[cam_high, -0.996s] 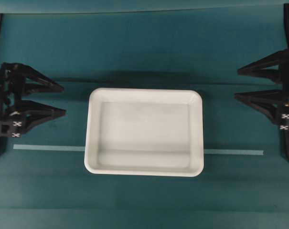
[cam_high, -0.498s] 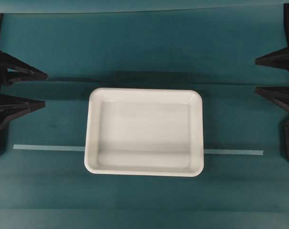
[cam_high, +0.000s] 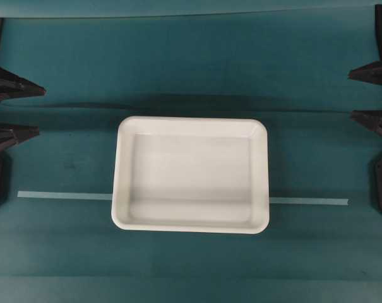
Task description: Lift the white case with both hands.
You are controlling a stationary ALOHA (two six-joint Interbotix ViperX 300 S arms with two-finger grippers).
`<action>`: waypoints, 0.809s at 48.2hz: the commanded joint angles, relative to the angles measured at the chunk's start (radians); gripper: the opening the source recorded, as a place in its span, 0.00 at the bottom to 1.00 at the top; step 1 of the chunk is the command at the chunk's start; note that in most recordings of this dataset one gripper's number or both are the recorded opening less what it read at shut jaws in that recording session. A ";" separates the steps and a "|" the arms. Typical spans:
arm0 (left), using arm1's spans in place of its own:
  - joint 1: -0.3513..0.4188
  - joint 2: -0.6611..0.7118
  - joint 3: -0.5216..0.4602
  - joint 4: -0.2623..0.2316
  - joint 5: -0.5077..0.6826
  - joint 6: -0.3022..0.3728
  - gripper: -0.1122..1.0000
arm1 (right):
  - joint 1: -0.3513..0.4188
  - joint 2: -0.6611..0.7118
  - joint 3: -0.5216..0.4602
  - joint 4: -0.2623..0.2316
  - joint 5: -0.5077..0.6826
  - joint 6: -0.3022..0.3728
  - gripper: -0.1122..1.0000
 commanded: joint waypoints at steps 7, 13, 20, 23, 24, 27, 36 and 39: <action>-0.002 0.015 -0.026 0.005 -0.008 0.003 0.94 | 0.008 0.020 -0.018 -0.005 0.000 -0.002 0.90; -0.002 0.017 -0.028 0.005 -0.009 0.003 0.94 | 0.008 0.018 -0.018 -0.005 0.000 0.002 0.90; -0.002 0.020 -0.026 0.005 -0.011 0.000 0.94 | 0.008 0.025 -0.015 -0.005 0.006 0.005 0.90; -0.002 0.020 -0.026 0.005 -0.009 0.000 0.94 | 0.009 0.028 -0.014 -0.005 0.003 0.003 0.90; -0.002 0.018 -0.026 0.005 -0.011 0.000 0.94 | 0.009 0.028 -0.014 -0.005 0.003 0.003 0.90; -0.003 0.018 -0.028 0.005 -0.011 0.002 0.94 | 0.009 0.029 -0.014 -0.005 0.002 0.000 0.90; -0.003 0.018 -0.026 0.005 -0.011 0.000 0.94 | 0.009 0.028 -0.014 -0.005 0.002 0.000 0.90; -0.003 0.018 -0.028 0.005 -0.011 0.002 0.94 | 0.009 0.029 -0.014 -0.005 0.002 0.002 0.90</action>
